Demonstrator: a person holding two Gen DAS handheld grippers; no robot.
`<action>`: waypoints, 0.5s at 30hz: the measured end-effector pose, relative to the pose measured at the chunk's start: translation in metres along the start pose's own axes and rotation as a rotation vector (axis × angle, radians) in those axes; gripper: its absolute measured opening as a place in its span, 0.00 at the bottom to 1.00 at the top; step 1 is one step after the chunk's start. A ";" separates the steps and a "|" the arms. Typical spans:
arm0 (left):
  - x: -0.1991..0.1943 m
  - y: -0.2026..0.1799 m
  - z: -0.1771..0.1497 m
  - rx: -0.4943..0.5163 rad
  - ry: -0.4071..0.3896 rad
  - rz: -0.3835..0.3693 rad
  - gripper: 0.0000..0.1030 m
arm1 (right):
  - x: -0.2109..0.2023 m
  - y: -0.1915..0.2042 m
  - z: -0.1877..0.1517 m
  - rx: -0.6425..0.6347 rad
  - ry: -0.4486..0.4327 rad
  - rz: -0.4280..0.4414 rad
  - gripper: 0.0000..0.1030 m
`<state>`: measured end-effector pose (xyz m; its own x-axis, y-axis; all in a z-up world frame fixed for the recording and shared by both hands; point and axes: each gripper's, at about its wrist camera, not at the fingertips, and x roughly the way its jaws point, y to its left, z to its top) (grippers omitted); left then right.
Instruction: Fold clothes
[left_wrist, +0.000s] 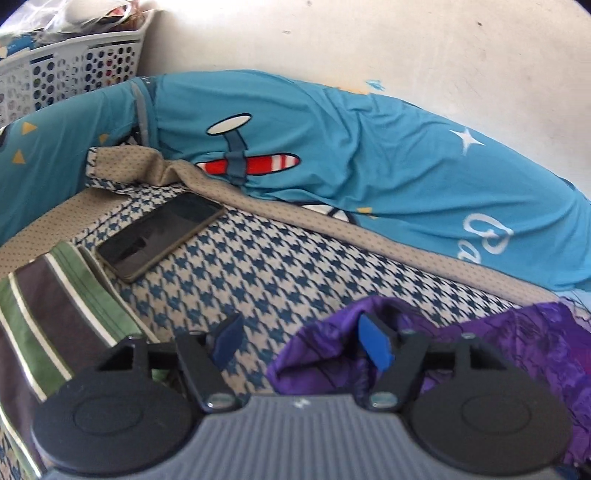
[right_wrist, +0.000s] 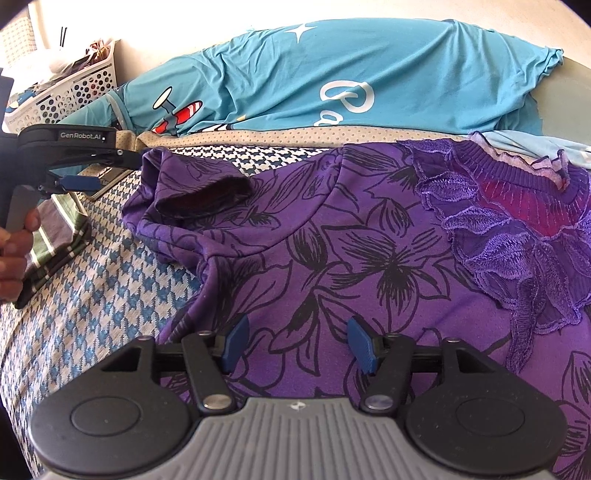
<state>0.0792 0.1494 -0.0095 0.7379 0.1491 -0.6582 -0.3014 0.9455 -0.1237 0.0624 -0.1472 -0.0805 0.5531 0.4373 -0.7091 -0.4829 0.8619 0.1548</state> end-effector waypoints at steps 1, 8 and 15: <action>0.000 -0.005 -0.003 0.014 0.008 -0.019 0.77 | 0.000 0.000 0.000 -0.002 0.000 0.000 0.58; 0.006 -0.035 -0.013 0.035 0.039 -0.099 0.91 | 0.000 0.002 -0.001 -0.021 -0.001 0.000 0.61; 0.023 -0.048 -0.020 0.051 0.061 -0.063 0.87 | 0.001 0.003 -0.002 -0.037 -0.001 0.001 0.62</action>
<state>0.0987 0.1017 -0.0335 0.7161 0.0724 -0.6942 -0.2232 0.9661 -0.1295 0.0599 -0.1447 -0.0820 0.5534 0.4388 -0.7080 -0.5087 0.8511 0.1299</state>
